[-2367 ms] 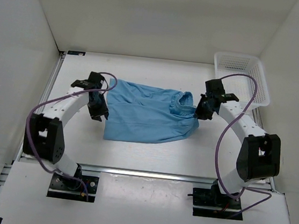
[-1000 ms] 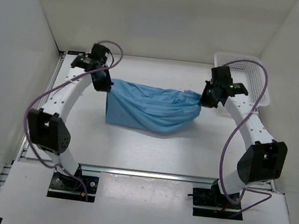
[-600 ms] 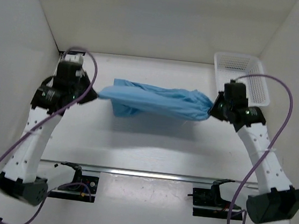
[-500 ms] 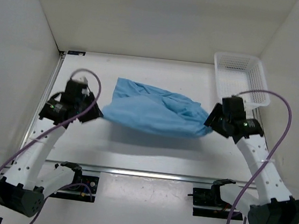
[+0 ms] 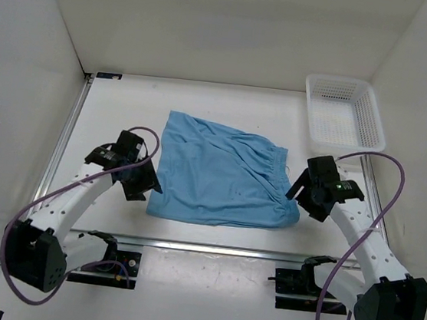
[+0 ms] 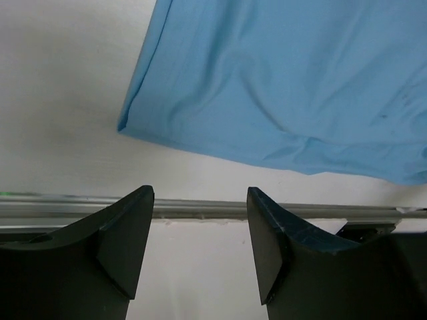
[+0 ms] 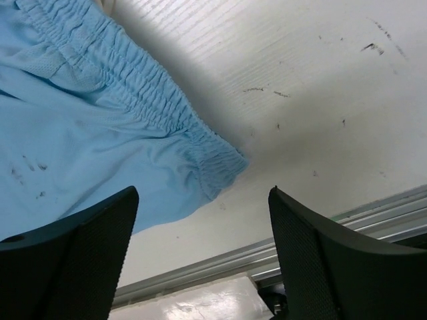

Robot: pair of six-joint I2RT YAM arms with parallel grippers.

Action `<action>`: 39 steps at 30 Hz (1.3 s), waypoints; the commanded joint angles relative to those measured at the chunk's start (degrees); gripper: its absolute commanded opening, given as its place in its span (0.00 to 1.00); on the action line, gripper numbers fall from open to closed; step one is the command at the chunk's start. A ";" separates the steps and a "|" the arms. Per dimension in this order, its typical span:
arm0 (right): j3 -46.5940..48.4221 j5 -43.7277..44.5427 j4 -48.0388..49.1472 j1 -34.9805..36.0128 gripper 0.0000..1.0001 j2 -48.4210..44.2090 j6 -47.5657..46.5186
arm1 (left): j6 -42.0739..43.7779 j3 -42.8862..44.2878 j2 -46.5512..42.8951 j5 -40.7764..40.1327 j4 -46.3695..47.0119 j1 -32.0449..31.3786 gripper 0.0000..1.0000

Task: Fold and stack the shorts
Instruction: Flatten the shorts out

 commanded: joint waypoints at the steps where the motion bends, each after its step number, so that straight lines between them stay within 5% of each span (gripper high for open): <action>1: -2.24 -2.25 1.66 0.01 0.85 -0.93 1.44 | -5.96 -4.96 2.38 3.88 2.96 -2.16 0.69; 9: -11.12 -11.66 6.75 0.01 0.87 -3.30 5.93 | -13.02 -9.55 8.35 -0.60 8.41 -2.69 0.76; 14: -12.35 -14.13 9.39 0.01 0.87 -1.37 8.39 | -10.66 -8.07 21.85 1.24 14.92 -2.69 0.83; 16: -12.35 -14.74 10.53 0.01 0.87 -0.23 9.18 | -9.51 -7.53 27.05 1.24 16.23 -3.31 0.76; 21: -11.74 -13.95 11.06 0.01 0.83 1.61 9.18 | -4.68 -5.51 30.42 1.24 17.12 -3.31 0.13; 22: -11.74 -12.64 11.06 0.01 0.78 2.40 9.18 | -4.67 -5.51 30.42 1.24 17.12 -3.31 0.10; 39: -16.13 -6.13 9.75 0.01 0.71 -4.86 13.83 | -7.05 -8.58 18.12 1.77 15.97 -3.31 0.10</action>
